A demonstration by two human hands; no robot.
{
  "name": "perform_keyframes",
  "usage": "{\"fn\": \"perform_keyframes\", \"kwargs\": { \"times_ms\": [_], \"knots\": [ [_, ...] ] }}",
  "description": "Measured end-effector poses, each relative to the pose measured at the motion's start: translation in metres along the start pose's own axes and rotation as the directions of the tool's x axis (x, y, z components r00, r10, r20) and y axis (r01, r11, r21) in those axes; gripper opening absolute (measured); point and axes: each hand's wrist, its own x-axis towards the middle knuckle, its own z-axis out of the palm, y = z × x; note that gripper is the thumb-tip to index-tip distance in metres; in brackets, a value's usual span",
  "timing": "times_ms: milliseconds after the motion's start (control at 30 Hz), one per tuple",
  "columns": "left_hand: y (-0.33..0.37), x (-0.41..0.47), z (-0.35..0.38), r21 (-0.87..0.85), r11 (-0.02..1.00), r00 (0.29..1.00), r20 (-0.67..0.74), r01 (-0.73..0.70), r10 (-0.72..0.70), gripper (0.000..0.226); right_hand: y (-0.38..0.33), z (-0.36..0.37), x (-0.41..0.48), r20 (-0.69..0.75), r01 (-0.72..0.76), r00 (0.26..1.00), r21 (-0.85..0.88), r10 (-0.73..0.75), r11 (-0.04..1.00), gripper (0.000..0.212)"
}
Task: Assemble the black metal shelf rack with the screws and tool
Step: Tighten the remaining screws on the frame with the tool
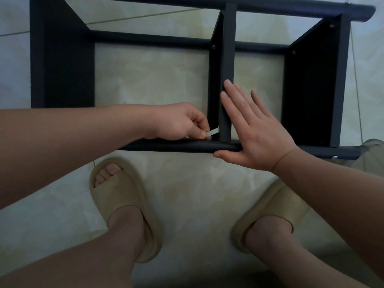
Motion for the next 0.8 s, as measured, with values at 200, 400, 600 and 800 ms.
{"fn": "perform_keyframes", "kwargs": {
  "times_ms": [200,400,600,800],
  "knots": [
    [-0.003,0.006,-0.007,0.111,0.994,0.997,-0.079,0.024,-0.015,0.007,0.000,0.001,0.000,0.003,0.001,1.000,-0.002,-0.001,1.000,0.108],
    [0.005,0.008,-0.010,0.198,0.980,0.990,-0.137,-0.006,0.034,0.010,0.000,-0.001,0.000,0.010,0.001,1.000,-0.002,-0.001,1.000,0.108],
    [0.012,0.010,-0.008,-0.254,0.966,0.992,-0.101,0.052,-0.080,0.009,-0.001,-0.001,0.000,0.009,-0.001,1.000,0.002,0.001,1.000,0.108],
    [0.015,0.015,-0.002,-0.455,0.886,0.977,-0.131,0.094,-0.170,0.007,-0.001,0.000,0.000,0.012,-0.004,1.000,0.005,0.004,1.000,0.108]
  ]
}}
